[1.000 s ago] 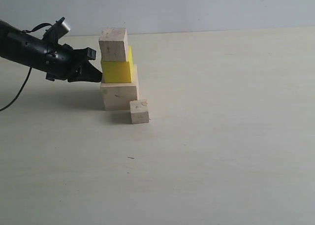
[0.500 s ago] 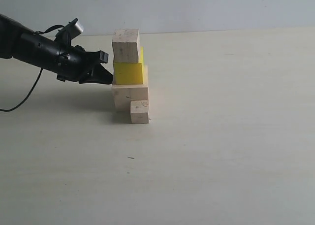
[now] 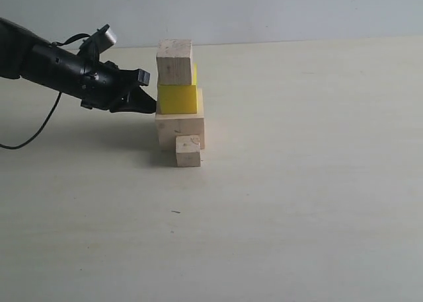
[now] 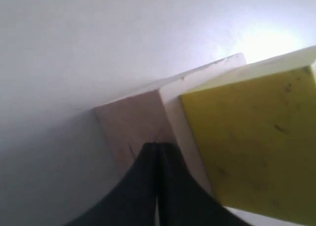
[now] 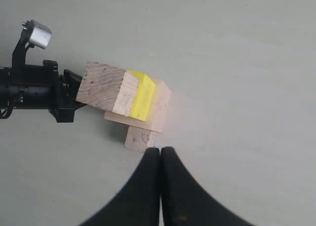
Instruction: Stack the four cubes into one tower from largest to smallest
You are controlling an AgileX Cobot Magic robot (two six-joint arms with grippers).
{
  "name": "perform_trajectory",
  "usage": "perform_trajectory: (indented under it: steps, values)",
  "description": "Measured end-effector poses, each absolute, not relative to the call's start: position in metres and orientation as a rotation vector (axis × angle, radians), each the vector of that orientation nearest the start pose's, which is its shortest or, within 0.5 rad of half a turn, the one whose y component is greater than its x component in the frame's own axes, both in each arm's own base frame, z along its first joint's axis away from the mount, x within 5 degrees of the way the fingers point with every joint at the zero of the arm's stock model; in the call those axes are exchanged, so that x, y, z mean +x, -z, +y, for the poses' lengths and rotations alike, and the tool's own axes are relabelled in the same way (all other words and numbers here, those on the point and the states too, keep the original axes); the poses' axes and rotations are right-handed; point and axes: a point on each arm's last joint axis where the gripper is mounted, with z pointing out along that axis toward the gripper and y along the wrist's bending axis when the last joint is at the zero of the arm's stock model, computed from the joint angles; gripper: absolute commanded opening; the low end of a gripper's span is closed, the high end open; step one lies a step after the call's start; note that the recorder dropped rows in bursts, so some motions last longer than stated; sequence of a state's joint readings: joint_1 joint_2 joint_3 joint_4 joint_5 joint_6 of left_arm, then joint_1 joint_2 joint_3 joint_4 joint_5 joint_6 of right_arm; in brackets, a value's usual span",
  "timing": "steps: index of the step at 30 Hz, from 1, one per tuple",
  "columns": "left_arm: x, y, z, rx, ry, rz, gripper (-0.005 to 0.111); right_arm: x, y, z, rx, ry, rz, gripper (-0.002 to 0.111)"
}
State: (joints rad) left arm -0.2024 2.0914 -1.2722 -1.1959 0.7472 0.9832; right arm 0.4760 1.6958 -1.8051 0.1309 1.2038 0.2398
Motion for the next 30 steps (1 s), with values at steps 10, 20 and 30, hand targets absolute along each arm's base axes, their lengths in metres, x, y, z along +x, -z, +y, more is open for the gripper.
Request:
perform_trajectory:
  steps: [10, 20, 30]
  values:
    - [0.3893, -0.1362, -0.1395, 0.383, 1.007, 2.546, 0.0, 0.318, -0.3926, 0.1765, -0.294, -0.434, 2.611, 0.0]
    - [0.3888, -0.1364, -0.1398, 0.387, 1.014, 2.547, 0.0, 0.318, -0.3926, 0.1765, -0.294, -0.434, 2.611, 0.0]
    - [0.3872, -0.1368, -0.1416, 0.4, 1.034, 2.55, 0.0, 0.318, -0.3926, 0.1765, -0.294, -0.434, 2.611, 0.0]
